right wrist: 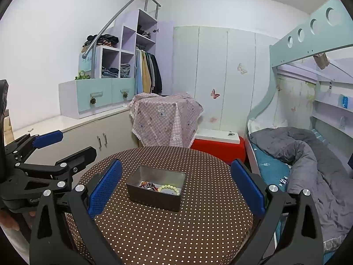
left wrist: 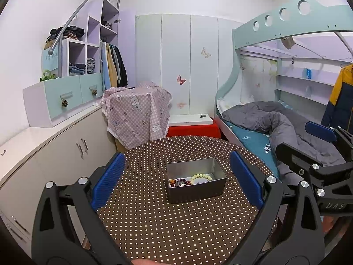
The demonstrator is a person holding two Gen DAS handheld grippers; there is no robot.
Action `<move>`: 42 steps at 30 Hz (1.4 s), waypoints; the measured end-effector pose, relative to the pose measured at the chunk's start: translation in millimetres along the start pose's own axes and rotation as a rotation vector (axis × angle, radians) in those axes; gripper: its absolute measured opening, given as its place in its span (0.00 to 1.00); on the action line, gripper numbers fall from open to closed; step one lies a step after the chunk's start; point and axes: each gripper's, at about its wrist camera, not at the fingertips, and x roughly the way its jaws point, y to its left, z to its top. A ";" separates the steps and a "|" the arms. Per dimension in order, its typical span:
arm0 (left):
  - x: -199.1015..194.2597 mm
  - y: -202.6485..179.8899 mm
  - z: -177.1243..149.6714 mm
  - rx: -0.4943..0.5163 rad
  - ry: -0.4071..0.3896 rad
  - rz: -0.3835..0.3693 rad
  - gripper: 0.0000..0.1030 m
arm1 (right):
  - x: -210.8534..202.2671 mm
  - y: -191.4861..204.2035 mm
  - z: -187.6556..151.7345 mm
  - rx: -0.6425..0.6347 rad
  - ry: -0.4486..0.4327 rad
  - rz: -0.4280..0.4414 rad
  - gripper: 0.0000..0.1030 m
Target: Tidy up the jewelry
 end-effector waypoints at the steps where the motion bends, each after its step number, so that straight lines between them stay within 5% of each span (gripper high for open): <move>1: -0.9 0.4 -0.1 -0.002 0.000 0.000 0.91 | 0.4 0.6 0.4 0.000 0.000 0.000 0.92; 42: -3.6 4.4 -2.0 -0.024 0.010 0.020 0.92 | 4.5 7.7 0.7 -0.004 0.012 -0.001 0.92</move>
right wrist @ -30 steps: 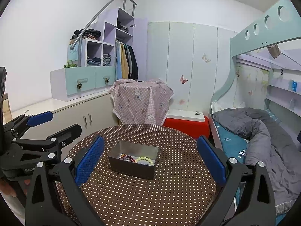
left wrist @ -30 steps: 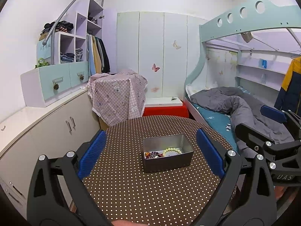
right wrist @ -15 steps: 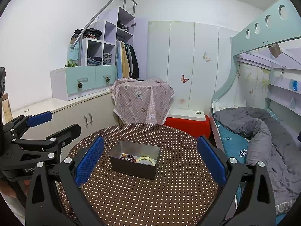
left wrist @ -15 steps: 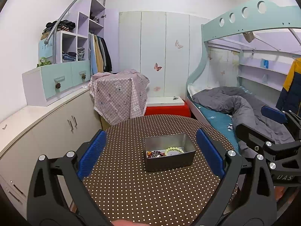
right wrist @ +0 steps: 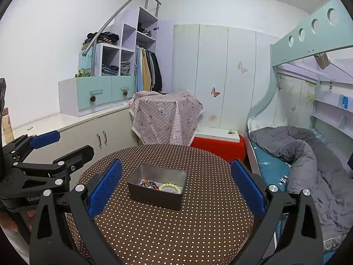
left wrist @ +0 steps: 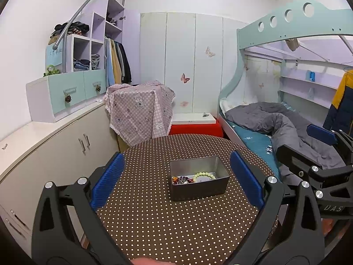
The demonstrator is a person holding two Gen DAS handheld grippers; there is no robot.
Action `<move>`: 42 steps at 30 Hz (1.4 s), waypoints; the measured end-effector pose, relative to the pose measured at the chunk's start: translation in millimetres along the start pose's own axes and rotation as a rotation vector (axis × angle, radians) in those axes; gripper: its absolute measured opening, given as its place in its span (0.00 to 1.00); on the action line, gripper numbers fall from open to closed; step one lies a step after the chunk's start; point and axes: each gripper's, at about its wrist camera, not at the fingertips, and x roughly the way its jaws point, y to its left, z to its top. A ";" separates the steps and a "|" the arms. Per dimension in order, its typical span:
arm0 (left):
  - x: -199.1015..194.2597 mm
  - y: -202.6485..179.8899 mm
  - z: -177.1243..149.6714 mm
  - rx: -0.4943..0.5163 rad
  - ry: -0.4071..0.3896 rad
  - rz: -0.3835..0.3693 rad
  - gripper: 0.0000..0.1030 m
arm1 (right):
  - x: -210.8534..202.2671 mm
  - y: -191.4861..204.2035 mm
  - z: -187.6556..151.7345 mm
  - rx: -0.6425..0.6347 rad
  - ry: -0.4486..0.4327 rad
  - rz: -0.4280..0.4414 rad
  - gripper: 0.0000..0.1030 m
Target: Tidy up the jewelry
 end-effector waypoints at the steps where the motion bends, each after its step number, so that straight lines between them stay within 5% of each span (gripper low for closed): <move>1: -0.2 0.0 -0.1 0.000 -0.001 0.000 0.92 | -0.2 -0.2 -0.2 0.000 0.000 0.000 0.92; 42: 6.1 -2.2 2.3 0.005 0.018 0.000 0.92 | 2.6 -2.3 0.0 0.003 0.014 -0.001 0.92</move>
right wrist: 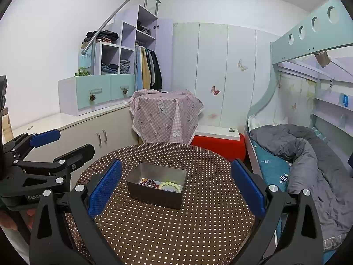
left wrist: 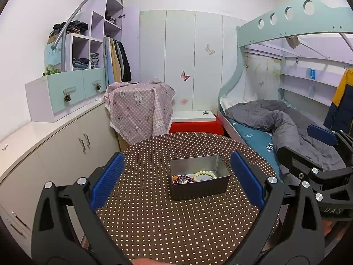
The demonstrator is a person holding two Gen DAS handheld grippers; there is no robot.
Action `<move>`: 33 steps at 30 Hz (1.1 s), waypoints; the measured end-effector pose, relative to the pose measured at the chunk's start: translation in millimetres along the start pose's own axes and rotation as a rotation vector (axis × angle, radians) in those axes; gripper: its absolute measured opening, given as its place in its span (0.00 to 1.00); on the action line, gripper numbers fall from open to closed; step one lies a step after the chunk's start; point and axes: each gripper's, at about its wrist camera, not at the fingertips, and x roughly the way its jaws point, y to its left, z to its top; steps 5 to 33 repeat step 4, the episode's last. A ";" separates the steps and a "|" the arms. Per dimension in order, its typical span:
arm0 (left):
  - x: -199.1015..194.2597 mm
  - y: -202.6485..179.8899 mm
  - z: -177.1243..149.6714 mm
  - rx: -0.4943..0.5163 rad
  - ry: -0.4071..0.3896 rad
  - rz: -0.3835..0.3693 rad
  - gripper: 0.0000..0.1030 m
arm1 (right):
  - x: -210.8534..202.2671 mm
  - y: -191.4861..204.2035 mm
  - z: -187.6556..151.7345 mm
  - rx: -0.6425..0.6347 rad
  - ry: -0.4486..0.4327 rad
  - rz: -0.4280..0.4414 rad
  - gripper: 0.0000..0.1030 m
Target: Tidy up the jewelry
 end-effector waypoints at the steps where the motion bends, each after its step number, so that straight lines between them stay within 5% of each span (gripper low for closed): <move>1: -0.5 -0.2 -0.1 -0.001 -0.001 -0.001 0.92 | 0.2 0.2 0.3 0.001 0.000 0.001 0.92; 33: -0.3 -0.7 -0.1 0.000 0.001 0.001 0.92 | 0.5 0.6 -0.2 0.001 0.002 0.000 0.92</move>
